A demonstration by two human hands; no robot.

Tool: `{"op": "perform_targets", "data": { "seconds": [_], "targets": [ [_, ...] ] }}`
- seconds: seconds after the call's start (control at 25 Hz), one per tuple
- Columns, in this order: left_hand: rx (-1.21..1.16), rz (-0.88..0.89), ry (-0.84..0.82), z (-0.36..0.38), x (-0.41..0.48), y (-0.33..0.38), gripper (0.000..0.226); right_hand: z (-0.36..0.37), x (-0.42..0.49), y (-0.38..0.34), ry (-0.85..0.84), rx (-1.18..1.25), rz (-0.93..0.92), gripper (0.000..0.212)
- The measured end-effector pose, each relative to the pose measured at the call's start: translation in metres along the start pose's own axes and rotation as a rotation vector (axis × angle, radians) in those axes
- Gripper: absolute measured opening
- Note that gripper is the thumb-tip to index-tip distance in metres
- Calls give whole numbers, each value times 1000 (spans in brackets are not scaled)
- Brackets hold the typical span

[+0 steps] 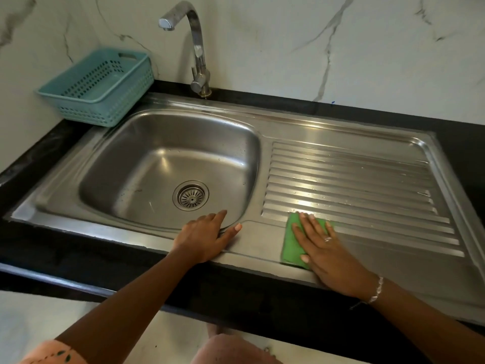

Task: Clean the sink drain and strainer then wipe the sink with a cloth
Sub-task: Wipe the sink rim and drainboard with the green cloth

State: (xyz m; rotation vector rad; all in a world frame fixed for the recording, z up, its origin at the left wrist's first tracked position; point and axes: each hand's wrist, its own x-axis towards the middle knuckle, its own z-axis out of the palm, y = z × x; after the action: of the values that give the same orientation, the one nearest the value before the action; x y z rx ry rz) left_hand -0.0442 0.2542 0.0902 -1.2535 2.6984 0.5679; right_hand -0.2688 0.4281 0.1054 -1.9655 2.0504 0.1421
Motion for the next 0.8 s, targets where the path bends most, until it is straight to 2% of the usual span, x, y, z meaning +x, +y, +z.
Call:
{"op": "perform_targets", "data": {
  "seconds": [0.24, 0.4, 0.52, 0.64, 0.8],
  "targets": [
    [11, -16, -40, -2, 3, 4, 67, 3, 63, -54, 57, -50, -215, 58],
    [-5, -65, -70, -2, 10, 10, 62, 3, 92, -67, 181, -22, -171, 54],
    [-246, -49, 36, -1, 24, 32, 54, -7, 113, -57, 254, 6, -56, 50],
    [-518, -81, 134, 1, 32, 51, 46, -9, 121, -49, 252, -25, -20, 50],
    [-578, -129, 185, 7, 33, 55, 43, -5, 115, -47, 254, -6, -25, 53]
  ]
}}
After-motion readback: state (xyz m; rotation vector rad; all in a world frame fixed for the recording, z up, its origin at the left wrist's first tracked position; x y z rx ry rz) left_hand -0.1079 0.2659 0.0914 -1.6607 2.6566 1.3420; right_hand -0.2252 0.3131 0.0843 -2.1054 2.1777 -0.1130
